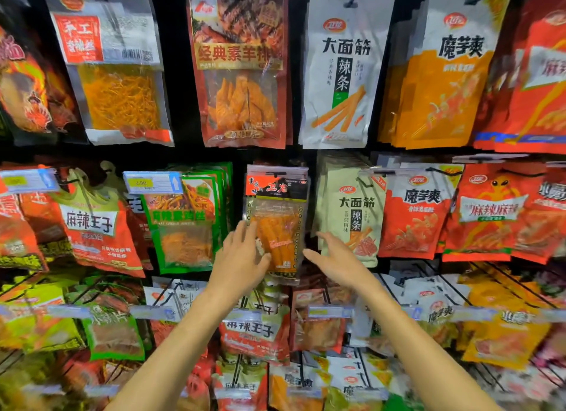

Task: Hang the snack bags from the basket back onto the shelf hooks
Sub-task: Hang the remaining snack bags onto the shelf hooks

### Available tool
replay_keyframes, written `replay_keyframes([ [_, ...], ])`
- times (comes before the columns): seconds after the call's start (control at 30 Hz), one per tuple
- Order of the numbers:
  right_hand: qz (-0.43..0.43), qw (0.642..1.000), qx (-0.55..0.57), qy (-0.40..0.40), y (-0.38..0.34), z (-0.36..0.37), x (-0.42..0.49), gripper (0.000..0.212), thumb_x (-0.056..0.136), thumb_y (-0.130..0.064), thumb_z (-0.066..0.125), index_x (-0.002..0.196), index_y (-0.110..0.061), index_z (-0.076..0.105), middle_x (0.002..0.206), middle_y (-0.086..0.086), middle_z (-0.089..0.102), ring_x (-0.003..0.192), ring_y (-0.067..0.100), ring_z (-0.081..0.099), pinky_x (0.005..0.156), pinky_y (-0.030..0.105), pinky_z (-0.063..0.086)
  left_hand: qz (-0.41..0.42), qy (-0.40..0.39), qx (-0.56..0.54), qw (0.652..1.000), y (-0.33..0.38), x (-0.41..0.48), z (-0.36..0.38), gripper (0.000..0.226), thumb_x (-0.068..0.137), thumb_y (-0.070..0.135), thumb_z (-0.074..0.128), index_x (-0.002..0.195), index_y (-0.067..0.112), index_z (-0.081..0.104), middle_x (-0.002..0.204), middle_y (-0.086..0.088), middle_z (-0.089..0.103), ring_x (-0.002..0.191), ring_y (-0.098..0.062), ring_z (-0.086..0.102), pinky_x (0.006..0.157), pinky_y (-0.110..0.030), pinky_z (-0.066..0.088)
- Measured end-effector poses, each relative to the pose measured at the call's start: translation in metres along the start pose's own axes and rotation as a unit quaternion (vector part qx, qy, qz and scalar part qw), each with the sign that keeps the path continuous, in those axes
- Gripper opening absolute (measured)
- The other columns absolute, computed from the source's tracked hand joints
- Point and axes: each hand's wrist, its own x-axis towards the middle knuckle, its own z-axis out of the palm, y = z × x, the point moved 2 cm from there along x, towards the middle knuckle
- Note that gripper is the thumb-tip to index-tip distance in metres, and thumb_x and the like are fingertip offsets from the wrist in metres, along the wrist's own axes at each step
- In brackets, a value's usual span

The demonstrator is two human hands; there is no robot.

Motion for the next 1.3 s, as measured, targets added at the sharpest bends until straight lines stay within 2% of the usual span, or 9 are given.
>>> replay_keyframes([
  [0.13, -0.010, 0.993, -0.110, -0.029, 0.007, -0.020, -0.016, 0.071, 0.097, -0.047, 0.054, 0.153, -0.013, 0.026, 0.157, 0.010, 0.029, 0.145, 0.026, 0.028, 0.115, 0.038, 0.029, 0.060, -0.037, 0.102, 0.992, 0.028, -0.002, 0.010, 0.071, 0.099, 0.048, 0.045, 0.156, 0.017, 0.016, 0.161, -0.009, 0.022, 0.148, -0.031, 0.020, 0.113, -0.051, 0.032],
  [0.27, 0.010, 0.964, -0.265, -0.013, 0.023, -0.040, -0.029, 0.065, 0.096, -0.049, 0.052, 0.148, -0.016, 0.033, 0.157, 0.010, 0.026, 0.145, 0.033, 0.023, 0.112, 0.051, 0.032, 0.123, -0.063, 0.110, 0.984, 0.053, 0.001, 0.026, 0.067, 0.098, 0.043, 0.047, 0.153, 0.016, 0.022, 0.148, -0.008, 0.043, 0.138, -0.031, 0.035, 0.107, -0.047, 0.038],
  [0.47, 0.043, 0.941, -0.335, -0.011, 0.054, -0.066, -0.035, 0.066, 0.096, -0.047, 0.053, 0.150, -0.018, 0.028, 0.154, 0.011, 0.030, 0.143, 0.033, 0.025, 0.111, 0.051, 0.031, 0.145, -0.121, 0.125, 0.974, 0.087, 0.016, 0.052, 0.061, 0.096, 0.042, 0.049, 0.149, 0.017, 0.031, 0.140, -0.010, 0.049, 0.131, -0.033, 0.043, 0.099, -0.044, 0.044],
  [0.67, 0.058, 0.938, -0.341, -0.004, 0.075, -0.083, -0.017, 0.065, 0.095, -0.048, 0.053, 0.148, -0.017, 0.032, 0.150, 0.011, 0.035, 0.140, 0.034, 0.030, 0.109, 0.050, 0.035, 0.106, -0.165, 0.023, 0.980, 0.101, 0.049, 0.074, 0.064, 0.097, 0.045, 0.052, 0.150, 0.018, 0.028, 0.138, -0.012, 0.051, 0.127, -0.033, 0.048, 0.098, -0.044, 0.046],
  [0.83, 0.094, 0.966, -0.242, 0.004, 0.102, -0.098, 0.014, 0.072, 0.096, -0.053, 0.049, 0.150, -0.011, 0.028, 0.148, 0.015, 0.039, 0.137, 0.035, 0.034, 0.108, 0.049, 0.037, 0.024, -0.133, -0.093, 0.986, 0.113, 0.083, 0.087, 0.085, 0.094, 0.047, 0.059, 0.156, 0.011, 0.013, 0.150, -0.013, 0.043, 0.134, -0.029, 0.047, 0.102, -0.036, 0.042],
  [0.97, 0.058, 0.993, -0.095, 0.046, 0.120, -0.095, 0.035, 0.078, 0.092, -0.061, 0.048, 0.151, -0.014, 0.028, 0.143, 0.010, 0.050, 0.132, 0.030, 0.046, 0.104, 0.043, 0.043, -0.049, -0.102, -0.213, 0.970, 0.117, 0.103, 0.103, 0.105, 0.086, 0.056, 0.066, 0.158, 0.015, 0.002, 0.159, -0.004, 0.030, 0.143, -0.024, 0.036, 0.109, -0.035, 0.035],
  [1.13, 0.028, 0.993, 0.100, 0.061, 0.132, -0.085, 0.050, 0.082, 0.090, -0.055, 0.060, 0.153, -0.018, 0.021, 0.127, -0.013, 0.053, 0.122, 0.013, 0.054, 0.088, 0.018, 0.041, -0.097, -0.062, -0.367, 0.923, 0.121, 0.116, 0.128, 0.114, 0.074, 0.061, 0.073, 0.158, 0.027, 0.003, 0.131, 0.020, 0.048, 0.126, -0.009, 0.051, 0.108, -0.036, 0.042],
  [1.2, 0.020, 0.983, 0.162, 0.086, 0.137, -0.081, 0.058, 0.093, 0.083, -0.060, 0.066, 0.153, -0.016, 0.023, 0.131, -0.009, 0.056, 0.126, 0.013, 0.053, 0.094, 0.015, 0.042, -0.108, -0.050, -0.400, 0.909, 0.120, 0.120, 0.137, 0.122, 0.064, 0.073, 0.074, 0.157, 0.033, 0.007, 0.130, 0.024, 0.054, 0.123, -0.003, 0.054, 0.110, -0.040, 0.042],
  [1.3, 0.018, 0.964, 0.248, 0.094, 0.140, -0.079, 0.068, 0.101, 0.077, -0.066, 0.069, 0.153, -0.022, 0.020, 0.141, -0.011, 0.050, 0.128, 0.008, 0.048, 0.110, 0.029, 0.040, -0.096, -0.037, -0.426, 0.899, 0.116, 0.125, 0.151, 0.114, 0.063, 0.075, 0.072, 0.155, 0.037, 0.016, 0.130, 0.023, 0.060, 0.119, 0.003, 0.058, 0.108, -0.038, 0.045],
])
